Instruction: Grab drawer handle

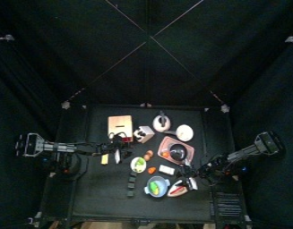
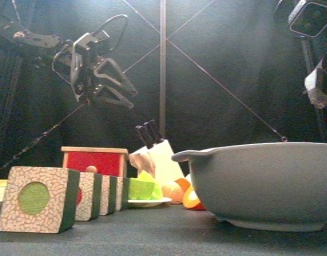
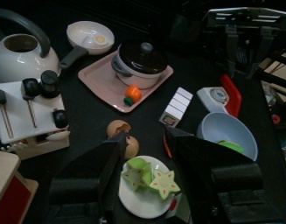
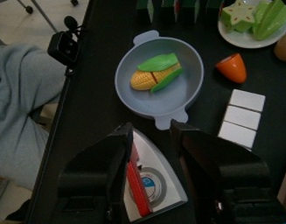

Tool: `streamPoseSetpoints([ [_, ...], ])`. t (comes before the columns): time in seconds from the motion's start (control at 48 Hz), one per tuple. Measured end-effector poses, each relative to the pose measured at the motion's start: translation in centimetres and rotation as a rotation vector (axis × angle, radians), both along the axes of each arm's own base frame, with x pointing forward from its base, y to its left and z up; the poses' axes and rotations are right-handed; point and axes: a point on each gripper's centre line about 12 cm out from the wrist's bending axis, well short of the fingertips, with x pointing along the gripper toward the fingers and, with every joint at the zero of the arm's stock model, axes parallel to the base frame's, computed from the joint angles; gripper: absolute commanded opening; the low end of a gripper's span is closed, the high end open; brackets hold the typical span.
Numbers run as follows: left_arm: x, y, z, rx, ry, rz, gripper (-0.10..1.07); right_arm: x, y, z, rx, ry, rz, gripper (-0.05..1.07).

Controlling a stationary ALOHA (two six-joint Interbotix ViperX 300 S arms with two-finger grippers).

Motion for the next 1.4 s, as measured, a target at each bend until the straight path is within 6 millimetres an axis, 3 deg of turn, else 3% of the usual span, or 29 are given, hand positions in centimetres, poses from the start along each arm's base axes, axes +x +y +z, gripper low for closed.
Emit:
streamPoseSetpoints([
  [0.125,-0.1,0.1,0.1,-0.095,-0.015,0.054,0.78,1.0,-0.9,1.5,-0.024,-0.047,-0.036,0.76],
  [0.229,-0.3,0.0,-0.2,-0.252,-0.011,0.136,0.78,2.2,-3.8,3.1,-0.098,-0.107,-0.131,0.7],
  [0.417,-1.3,0.2,-0.4,-0.386,-0.012,0.209,0.78,4.1,-10.0,7.0,-0.105,-0.203,-0.378,0.41],
  [0.625,-4.7,0.7,-2.2,-0.472,-0.007,0.298,0.78,6.8,-15.3,10.5,0.006,-0.276,-0.57,0.17],
  [0.75,-6.6,1.3,-3.9,-0.484,0.023,0.349,0.78,9.7,-19.5,10.6,0.085,-0.284,-0.665,0.12],
  [0.979,-8.5,3.0,-5.8,-0.469,0.058,0.433,0.79,17.9,-25.0,10.2,0.114,-0.296,-0.695,0.12],
  [1.208,-9.0,3.2,-6.3,-0.472,0.066,0.454,0.8,25.6,-29.6,7.1,0.109,-0.266,-0.745,0.11],
  [1.292,-8.9,3.6,-6.3,-0.482,0.062,0.475,0.8,27.2,-31.1,5.4,0.087,-0.236,-0.778,0.11],
  [1.396,-8.8,3.8,-6.4,-0.494,0.065,0.49,0.8,27.8,-32.9,4.4,0.075,-0.224,-0.812,0.11],
])
